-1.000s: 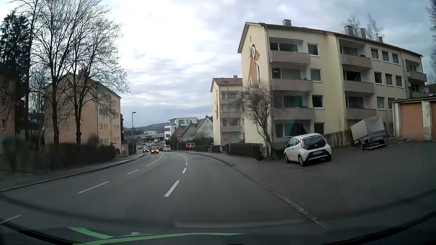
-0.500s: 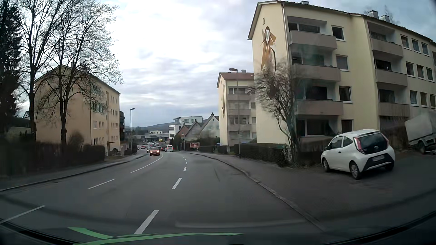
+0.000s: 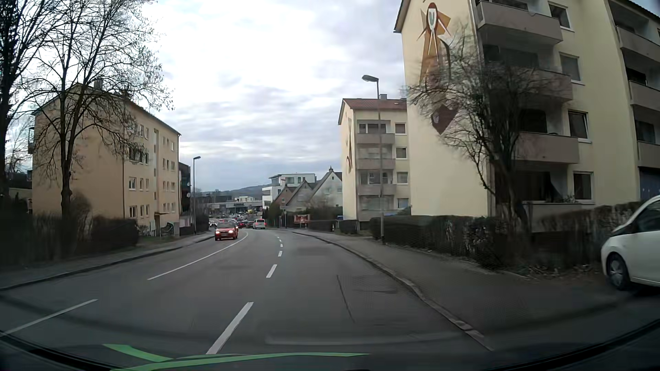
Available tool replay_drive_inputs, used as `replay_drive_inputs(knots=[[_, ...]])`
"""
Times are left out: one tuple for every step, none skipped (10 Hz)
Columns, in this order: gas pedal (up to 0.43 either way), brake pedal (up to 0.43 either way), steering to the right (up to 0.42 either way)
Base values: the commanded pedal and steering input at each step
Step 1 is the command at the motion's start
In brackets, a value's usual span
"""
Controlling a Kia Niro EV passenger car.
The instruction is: Follow the waypoints while adhering to traffic rules and regulations
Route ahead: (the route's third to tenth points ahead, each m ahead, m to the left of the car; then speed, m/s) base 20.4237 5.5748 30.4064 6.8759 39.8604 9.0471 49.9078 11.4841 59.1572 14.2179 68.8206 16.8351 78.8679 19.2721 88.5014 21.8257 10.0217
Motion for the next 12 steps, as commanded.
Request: replay_drive_inputs(knots=[[0.000, 0.098, -0.022], [0.000, 0.098, -0.022], [0.000, 0.091, -0.022], [0.000, 0.085, -0.022], [0.000, 0.079, -0.022], [0.000, 0.073, -0.022], [0.000, 0.055, -0.020], [0.000, 0.037, -0.017], [0.000, 0.018, -0.016], [0.000, 0.012, -0.016], [0.000, 0.006, -0.016], [0.000, 0.000, -0.016]])
